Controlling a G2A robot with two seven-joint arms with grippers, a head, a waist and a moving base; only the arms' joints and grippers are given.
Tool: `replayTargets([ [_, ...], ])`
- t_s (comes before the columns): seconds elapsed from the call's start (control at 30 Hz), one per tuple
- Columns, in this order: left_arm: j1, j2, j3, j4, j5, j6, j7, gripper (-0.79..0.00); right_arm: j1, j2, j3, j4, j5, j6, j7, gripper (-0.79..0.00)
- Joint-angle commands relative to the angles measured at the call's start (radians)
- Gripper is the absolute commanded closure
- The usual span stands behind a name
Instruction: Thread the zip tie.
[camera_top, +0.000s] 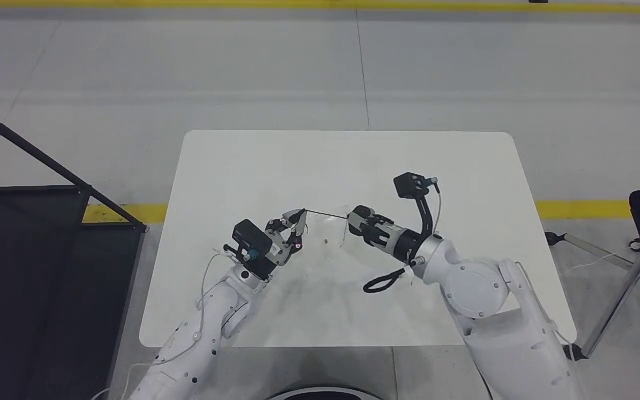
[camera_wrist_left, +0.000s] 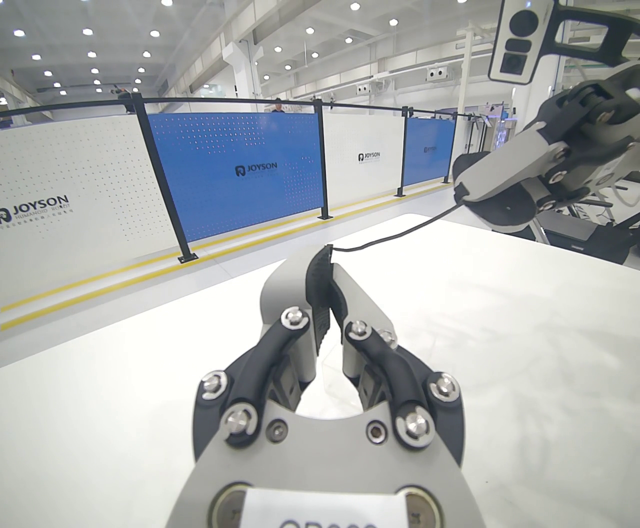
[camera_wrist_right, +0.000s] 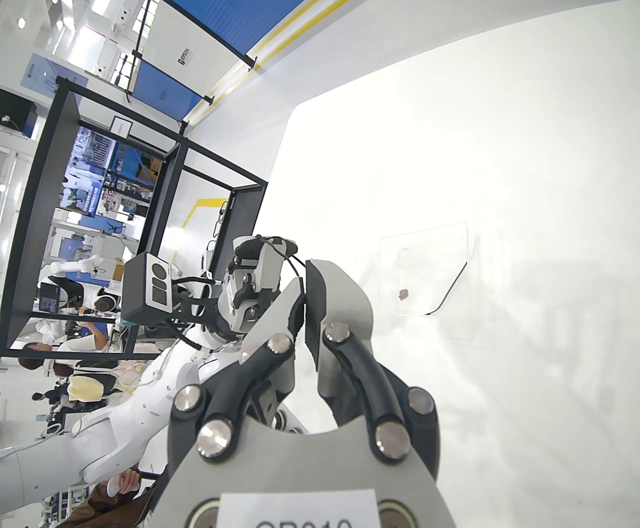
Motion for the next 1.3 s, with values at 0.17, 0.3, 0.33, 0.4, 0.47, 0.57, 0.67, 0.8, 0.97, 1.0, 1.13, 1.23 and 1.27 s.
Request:
replayTargets([
  [0.17,0.0,0.0,0.0,0.0,0.0,0.0,0.0,0.0,-0.004,-0.001,0.0,-0.003,0.004,-0.006,-0.007,0.0],
  [0.3,0.0,0.0,0.0,0.0,0.0,0.0,0.0,0.0,-0.005,-0.001,0.0,-0.003,0.005,-0.006,-0.006,0.0],
  [0.33,0.0,0.0,0.0,0.0,0.0,0.0,0.0,0.0,-0.004,-0.001,-0.001,-0.003,0.006,-0.007,-0.006,0.0],
  [0.4,0.0,0.0,0.0,0.0,0.0,0.0,0.0,0.0,-0.002,-0.002,-0.005,-0.001,0.01,-0.008,-0.001,0.0],
  [0.47,0.0,0.0,0.0,0.0,0.0,0.0,0.0,0.0,0.003,-0.002,-0.006,0.004,0.015,-0.01,0.002,0.0],
  [0.57,0.0,0.0,0.0,0.0,0.0,0.0,0.0,0.0,0.007,-0.004,-0.008,0.01,0.029,-0.013,0.003,0.0],
  [0.67,0.0,0.0,0.0,0.0,0.0,0.0,0.0,0.0,0.011,-0.005,-0.004,0.019,0.049,-0.02,0.003,0.0],
  [0.8,0.0,0.0,0.0,0.0,0.0,0.0,0.0,0.0,0.014,-0.006,0.002,0.029,0.078,-0.032,-0.003,0.0],
  [0.97,0.0,0.0,0.0,0.0,0.0,0.0,0.0,0.0,0.01,-0.007,0.009,0.034,0.101,-0.042,-0.017,0.0],
  [1.0,0.0,0.0,0.0,0.0,0.0,0.0,0.0,0.0,0.009,-0.007,0.009,0.034,0.104,-0.043,-0.018,0.0],
  [1.13,0.0,0.0,0.0,0.0,0.0,0.0,0.0,0.0,0.007,-0.008,0.01,0.038,0.119,-0.048,-0.031,0.0],
  [1.23,0.0,0.0,0.0,0.0,0.0,0.0,0.0,0.0,0.007,-0.009,0.01,0.039,0.126,-0.052,-0.037,0.0],
  [1.27,0.0,0.0,0.0,0.0,0.0,0.0,0.0,0.0,0.006,-0.009,0.009,0.04,0.13,-0.054,-0.041,0.0],
])
